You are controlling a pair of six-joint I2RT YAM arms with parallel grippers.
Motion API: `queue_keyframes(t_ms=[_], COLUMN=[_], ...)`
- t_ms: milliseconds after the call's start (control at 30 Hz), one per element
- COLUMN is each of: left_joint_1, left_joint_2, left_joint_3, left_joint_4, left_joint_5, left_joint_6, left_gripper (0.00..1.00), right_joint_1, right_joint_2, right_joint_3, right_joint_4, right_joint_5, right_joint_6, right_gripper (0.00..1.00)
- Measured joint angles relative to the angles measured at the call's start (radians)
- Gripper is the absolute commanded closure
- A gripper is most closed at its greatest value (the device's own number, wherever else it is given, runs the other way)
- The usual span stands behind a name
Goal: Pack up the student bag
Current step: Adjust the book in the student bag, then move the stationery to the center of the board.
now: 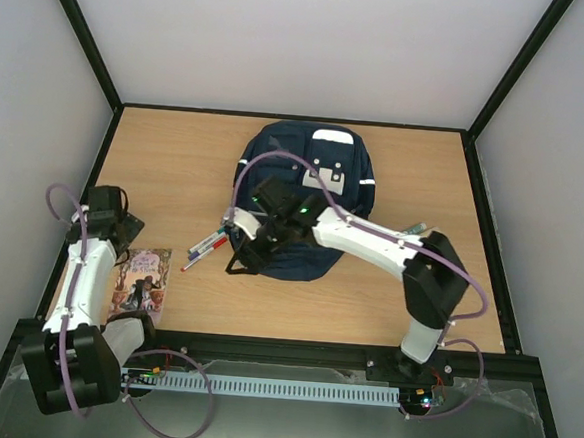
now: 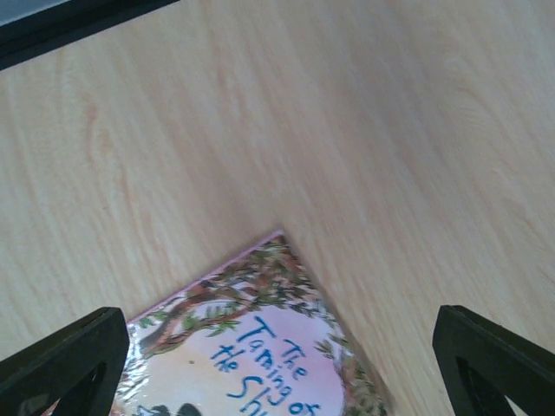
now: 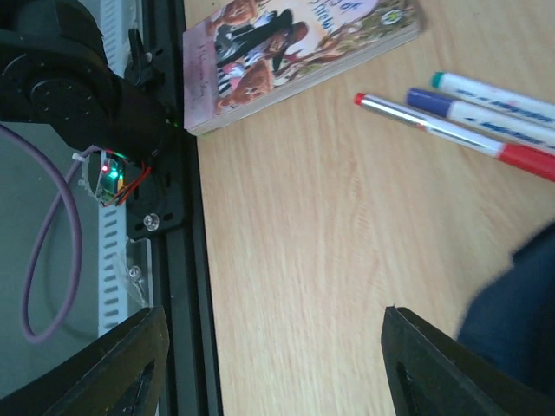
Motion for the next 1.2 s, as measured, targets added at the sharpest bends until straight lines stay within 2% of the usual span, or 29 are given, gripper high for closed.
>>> queue_keyframes(t_ms=[267, 633, 833, 1067, 1200], left_joint_1=[0.057, 0.071, 0.011, -0.091, -0.113], left_joint_2=[0.088, 0.109, 0.082, -0.011, -0.023], left_joint_3=[-0.058, -0.167, -0.196, -0.235, -0.222], left_joint_4=[-0.056, -0.054, -0.043, -0.043, -0.059], left_joint_5=[-0.014, 0.101, 0.171, 0.186, 0.178], left_joint_6=[-0.110, -0.155, -0.170, -0.223, -0.241], left_gripper=[0.01, 0.01, 0.02, 0.03, 0.02], right_joint_1=[0.071, 0.072, 0.072, 0.072, 0.072], right_joint_2=[0.155, 0.180, 0.180, 0.180, 0.180], right_joint_3=[0.070, 0.067, 0.062, 0.056, 0.053], right_joint_4=[0.007, -0.002, -0.008, -0.018, -0.024], right_joint_5=[-0.018, -0.011, -0.005, 0.005, 0.007], right_joint_6=[0.050, 0.045, 0.033, 0.019, 0.011], right_gripper=[0.32, 0.32, 0.32, 0.32, 0.32])
